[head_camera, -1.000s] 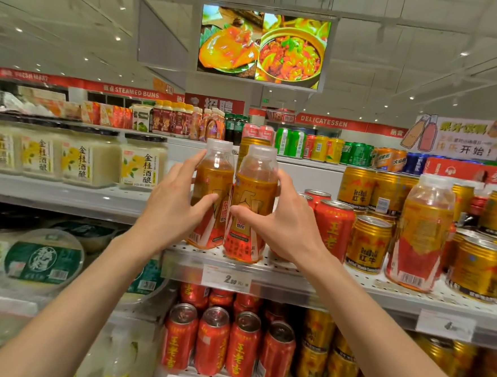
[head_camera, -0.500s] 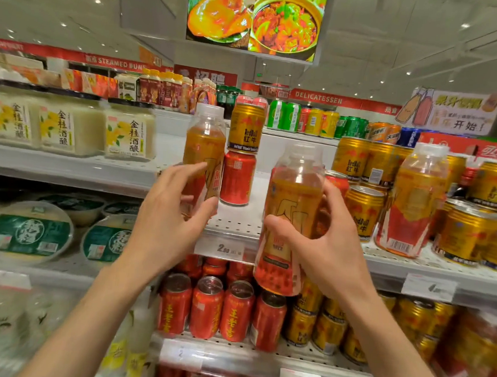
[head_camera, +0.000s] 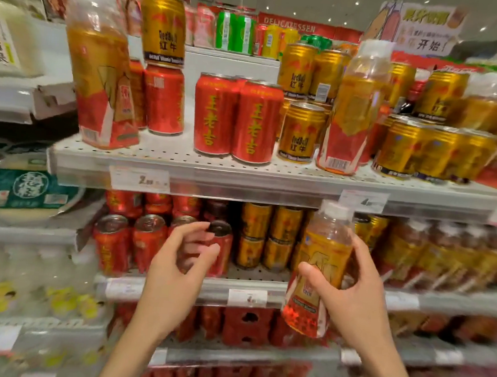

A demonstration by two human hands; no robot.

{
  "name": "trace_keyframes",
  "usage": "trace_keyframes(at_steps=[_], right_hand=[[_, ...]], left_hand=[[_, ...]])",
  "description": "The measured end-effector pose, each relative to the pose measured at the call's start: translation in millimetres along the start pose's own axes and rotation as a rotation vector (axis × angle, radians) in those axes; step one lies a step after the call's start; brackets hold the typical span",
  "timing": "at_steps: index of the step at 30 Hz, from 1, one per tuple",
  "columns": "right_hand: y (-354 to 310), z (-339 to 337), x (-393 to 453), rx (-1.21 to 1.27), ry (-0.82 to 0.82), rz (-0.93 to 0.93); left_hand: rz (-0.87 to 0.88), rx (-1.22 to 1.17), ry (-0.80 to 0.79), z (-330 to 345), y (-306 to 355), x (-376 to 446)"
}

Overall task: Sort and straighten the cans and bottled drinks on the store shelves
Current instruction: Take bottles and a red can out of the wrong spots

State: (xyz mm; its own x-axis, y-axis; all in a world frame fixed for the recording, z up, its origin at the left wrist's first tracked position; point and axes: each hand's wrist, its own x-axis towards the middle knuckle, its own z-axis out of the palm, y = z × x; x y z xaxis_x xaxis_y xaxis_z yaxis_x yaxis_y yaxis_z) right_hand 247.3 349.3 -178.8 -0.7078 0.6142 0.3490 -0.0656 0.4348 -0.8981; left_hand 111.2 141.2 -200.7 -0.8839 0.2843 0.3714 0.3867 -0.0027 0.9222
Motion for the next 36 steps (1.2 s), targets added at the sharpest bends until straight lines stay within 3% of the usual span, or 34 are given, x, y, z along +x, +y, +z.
trace_keyframes(at_steps=[7, 20, 36], right_hand=[[44.7, -83.1, 10.7, -0.021, 0.051, 0.050], [117.9, -286.2, 71.3, 0.001, -0.045, 0.124], [114.5, -360.1, 113.2, -0.037, 0.054, 0.023]], left_hand=[[-0.040, 0.035, -0.068, 87.2, 8.3, -19.4], [-0.029, 0.082, -0.024, 302.5, 64.3, -44.2], [0.111, 0.055, -0.077, 376.7, 101.8, -12.2]])
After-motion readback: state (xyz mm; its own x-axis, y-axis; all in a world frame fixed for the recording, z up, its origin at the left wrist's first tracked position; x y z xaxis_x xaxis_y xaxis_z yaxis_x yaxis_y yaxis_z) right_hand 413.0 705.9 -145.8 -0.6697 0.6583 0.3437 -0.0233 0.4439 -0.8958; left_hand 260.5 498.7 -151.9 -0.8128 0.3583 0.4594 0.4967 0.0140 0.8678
